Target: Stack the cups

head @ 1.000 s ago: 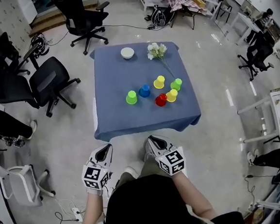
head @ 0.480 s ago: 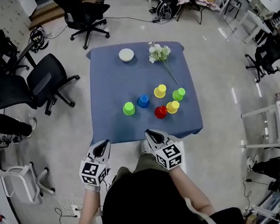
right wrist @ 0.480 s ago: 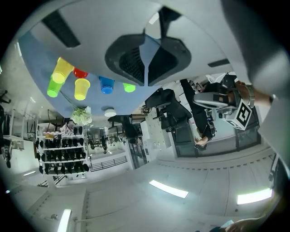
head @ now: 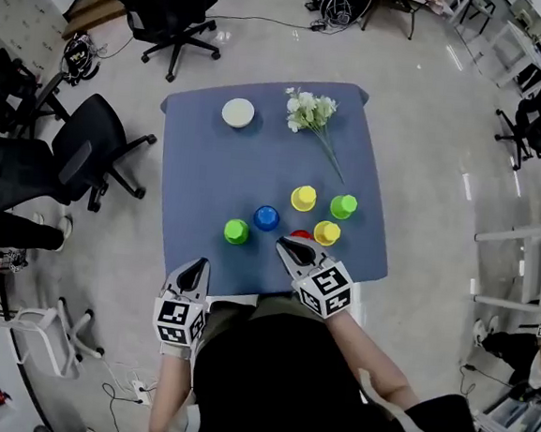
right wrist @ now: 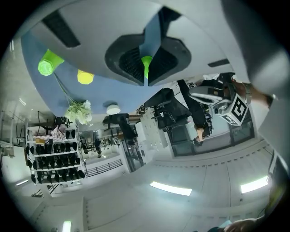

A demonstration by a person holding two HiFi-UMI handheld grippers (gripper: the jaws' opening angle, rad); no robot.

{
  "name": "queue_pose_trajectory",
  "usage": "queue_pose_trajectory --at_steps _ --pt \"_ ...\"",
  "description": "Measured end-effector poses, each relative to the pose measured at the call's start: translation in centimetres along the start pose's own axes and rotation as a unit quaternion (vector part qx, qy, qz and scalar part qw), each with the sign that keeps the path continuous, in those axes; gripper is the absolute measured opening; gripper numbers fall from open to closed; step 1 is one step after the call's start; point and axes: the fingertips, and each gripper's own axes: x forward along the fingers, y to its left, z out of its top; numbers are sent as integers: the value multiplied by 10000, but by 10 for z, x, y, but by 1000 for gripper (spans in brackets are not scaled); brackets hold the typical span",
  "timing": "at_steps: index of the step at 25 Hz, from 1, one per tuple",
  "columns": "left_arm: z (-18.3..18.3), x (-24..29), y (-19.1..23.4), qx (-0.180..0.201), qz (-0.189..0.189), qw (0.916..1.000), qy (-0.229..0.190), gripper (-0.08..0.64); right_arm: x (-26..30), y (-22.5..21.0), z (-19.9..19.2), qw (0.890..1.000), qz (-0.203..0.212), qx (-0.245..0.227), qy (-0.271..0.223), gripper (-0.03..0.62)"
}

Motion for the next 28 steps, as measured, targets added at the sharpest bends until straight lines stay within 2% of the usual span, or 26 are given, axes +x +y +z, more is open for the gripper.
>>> queue_pose_trajectory --at_steps 5,9,17,24,28 --pt "-1 35 4 -31 35 9995 313 13 4 -35 7 10000 -20 80 33 35" --pt "-12 60 9 6 -76 9978 653 85 1 -54 3 9994 -226 255 97 35" --pt "-30 97 13 389 -804 9890 1175 184 -10 -64 -7 9937 -935 578 198 35" --pt "-47 122 10 803 -1350 9759 1517 204 -27 -58 -16 9824 -1626 905 158 35" --pt "-51 135 10 971 -1588 9694 1603 204 -45 -57 -23 9722 -2080 1065 167 35"
